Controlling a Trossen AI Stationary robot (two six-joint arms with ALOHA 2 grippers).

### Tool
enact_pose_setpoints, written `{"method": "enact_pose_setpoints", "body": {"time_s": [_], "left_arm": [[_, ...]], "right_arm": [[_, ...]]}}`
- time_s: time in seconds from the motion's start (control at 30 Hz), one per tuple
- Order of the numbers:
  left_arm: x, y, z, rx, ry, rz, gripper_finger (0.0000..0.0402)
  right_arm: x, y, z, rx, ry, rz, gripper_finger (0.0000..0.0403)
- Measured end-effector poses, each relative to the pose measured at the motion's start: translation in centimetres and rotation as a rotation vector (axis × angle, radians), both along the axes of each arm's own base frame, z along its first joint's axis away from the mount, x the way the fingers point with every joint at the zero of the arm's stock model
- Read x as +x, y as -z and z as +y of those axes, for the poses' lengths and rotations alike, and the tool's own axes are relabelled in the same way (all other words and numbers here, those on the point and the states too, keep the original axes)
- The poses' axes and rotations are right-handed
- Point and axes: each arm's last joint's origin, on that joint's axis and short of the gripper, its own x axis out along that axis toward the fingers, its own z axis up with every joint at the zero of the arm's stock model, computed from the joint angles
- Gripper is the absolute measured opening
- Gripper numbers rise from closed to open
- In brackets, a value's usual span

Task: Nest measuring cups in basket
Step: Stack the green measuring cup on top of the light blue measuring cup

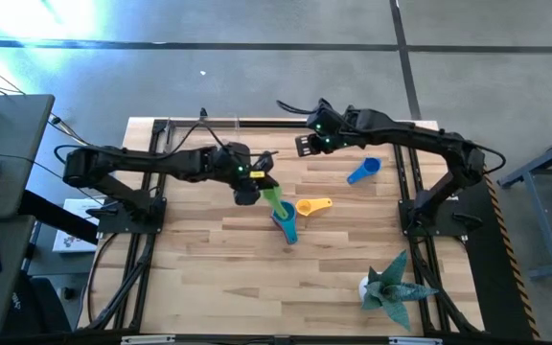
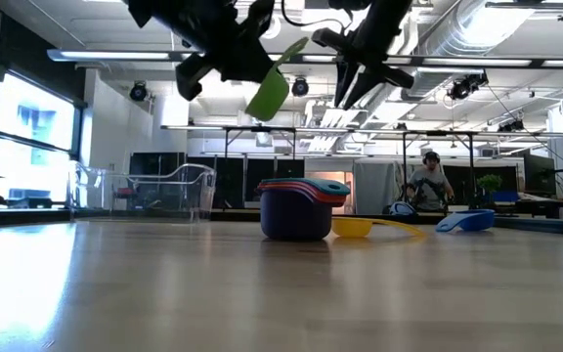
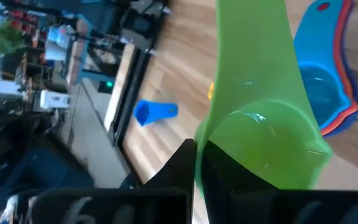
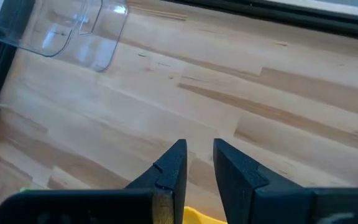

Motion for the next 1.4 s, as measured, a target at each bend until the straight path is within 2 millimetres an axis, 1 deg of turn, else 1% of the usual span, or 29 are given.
{"method": "enact_pose_setpoints", "body": {"time_s": [0.2,0.37,0.6,0.7,0.87,1.07,1.27,1.4], "left_arm": [[2.0,1.4,-0.8,0.001,0.038,0.057,0.0004],[3.9,1.5,-1.1,-0.014,0.039,0.079,0.0005],[5.9,1.4,-1.4,-0.035,0.047,0.238,0.0005],[6.7,1.7,-1.4,-0.038,0.050,0.261,0.0005],[7.5,2.8,-1.5,-0.037,0.057,0.289,0.0005],[7.6,3.8,-2.0,-0.005,0.102,0.342,0.0005],[8.2,4.9,-2.0,0.006,0.093,0.354,0.0005],[8.2,4.8,-2.0,0.007,0.092,0.353,0.0005]], "right_arm": [[0.0,0.2,0.5,0.020,0.025,0.011,0.0071],[0.1,0.2,0.7,0.021,0.032,0.009,0.0071],[-0.1,0.3,0.7,0.030,0.036,0.028,0.0071],[-0.1,0.3,0.7,0.026,0.040,0.032,0.0071],[-0.2,0.3,0.7,0.018,0.044,0.034,0.0071],[-0.1,0.3,0.8,0.019,0.042,0.035,0.0071],[-0.1,0.3,0.8,0.019,0.040,0.036,0.0071],[0.0,0.3,1.2,0.017,0.029,0.042,0.0071]]}}
